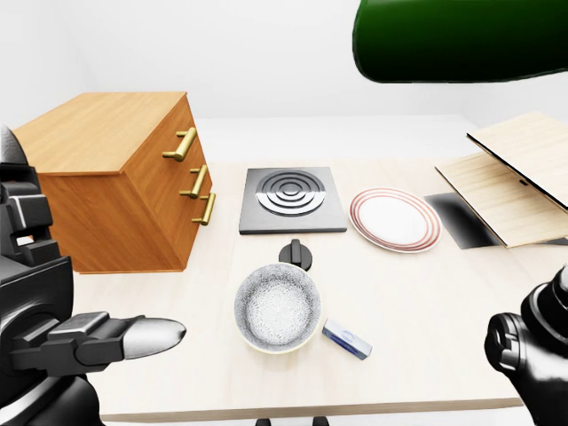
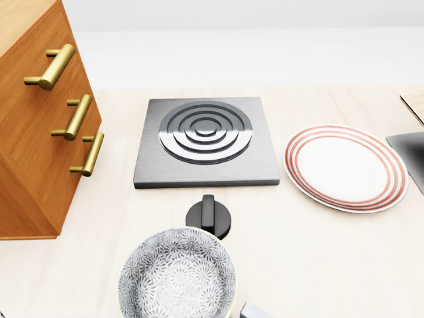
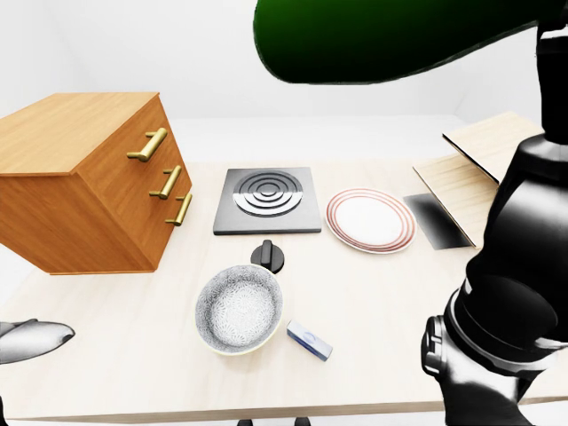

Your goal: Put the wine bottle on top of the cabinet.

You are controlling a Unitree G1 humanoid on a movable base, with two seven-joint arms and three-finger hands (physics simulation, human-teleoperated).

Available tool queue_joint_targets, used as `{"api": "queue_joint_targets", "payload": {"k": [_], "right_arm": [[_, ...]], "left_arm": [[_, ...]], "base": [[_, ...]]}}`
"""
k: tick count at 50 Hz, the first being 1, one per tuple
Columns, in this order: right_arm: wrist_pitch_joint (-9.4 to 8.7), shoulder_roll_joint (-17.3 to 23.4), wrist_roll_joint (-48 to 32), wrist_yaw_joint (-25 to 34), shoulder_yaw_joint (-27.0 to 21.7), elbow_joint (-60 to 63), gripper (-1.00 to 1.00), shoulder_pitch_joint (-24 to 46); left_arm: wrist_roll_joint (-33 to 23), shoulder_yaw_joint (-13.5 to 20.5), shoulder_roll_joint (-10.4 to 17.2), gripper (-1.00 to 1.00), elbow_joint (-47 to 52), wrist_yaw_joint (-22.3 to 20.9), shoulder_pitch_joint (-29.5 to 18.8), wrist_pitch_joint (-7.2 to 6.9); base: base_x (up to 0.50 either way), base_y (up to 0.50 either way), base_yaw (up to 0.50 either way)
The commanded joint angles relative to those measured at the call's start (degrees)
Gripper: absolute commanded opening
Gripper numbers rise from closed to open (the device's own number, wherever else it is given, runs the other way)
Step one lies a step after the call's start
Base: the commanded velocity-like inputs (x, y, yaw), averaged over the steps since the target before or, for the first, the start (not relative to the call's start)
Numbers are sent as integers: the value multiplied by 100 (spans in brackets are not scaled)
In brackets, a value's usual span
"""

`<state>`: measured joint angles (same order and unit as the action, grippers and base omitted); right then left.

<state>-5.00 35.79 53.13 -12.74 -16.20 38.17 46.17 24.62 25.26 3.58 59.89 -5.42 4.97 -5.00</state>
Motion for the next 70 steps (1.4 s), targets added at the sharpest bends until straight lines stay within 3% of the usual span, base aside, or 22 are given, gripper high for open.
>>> {"api": "queue_joint_targets", "payload": {"k": [1, 10, 18, 41, 45, 48, 52, 59, 70], "right_arm": [[0, -1023, -1720, 492, 548, -33, -100, 448], [0, -1796, -3044, 1256, 1008, 86, -100, -80], [0, -2235, -3853, 1736, 1275, 246, -100, -521], [0, -2516, -4927, 2512, 1307, 152, -100, -663], [0, -2575, -4987, 2570, 1288, 179, -100, -768], [0, -2561, -5005, 2614, 1261, 158, -100, -806], [0, -2550, -5049, 2641, 1272, 162, -100, -699], [0, -2588, -5061, 2645, 1283, 211, -100, -554], [0, -2595, -5010, 2661, 1226, 202, -100, -846]], "left_arm": [[47, 46, 16, 100, 11, 18, -22, 0], [30, 8, 17, 100, 11, 22, 1, 0], [-1, 3, -2, 100, 8, -1, 1, 0], [-162, -108, -43, 100, -67, -51, 1, 0], [-475, -336, -91, 100, -270, -167, 70, 0], [-992, -719, -135, 100, -602, -294, 143, 0], [-1284, -804, -57, 100, -1161, -260, -172, 0], [-1839, -1171, 405, 100, -1809, 74, -1251, 0], [-2692, -1841, 415, 100, -2510, 229, -2207, 0]], "base": [[0, 0, 0], [0, 0, 0], [0, 0, 0], [0, 0, 0], [0, 0, 0], [0, 0, 0], [0, 0, 0], [0, 0, 0], [0, 0, 0]]}}
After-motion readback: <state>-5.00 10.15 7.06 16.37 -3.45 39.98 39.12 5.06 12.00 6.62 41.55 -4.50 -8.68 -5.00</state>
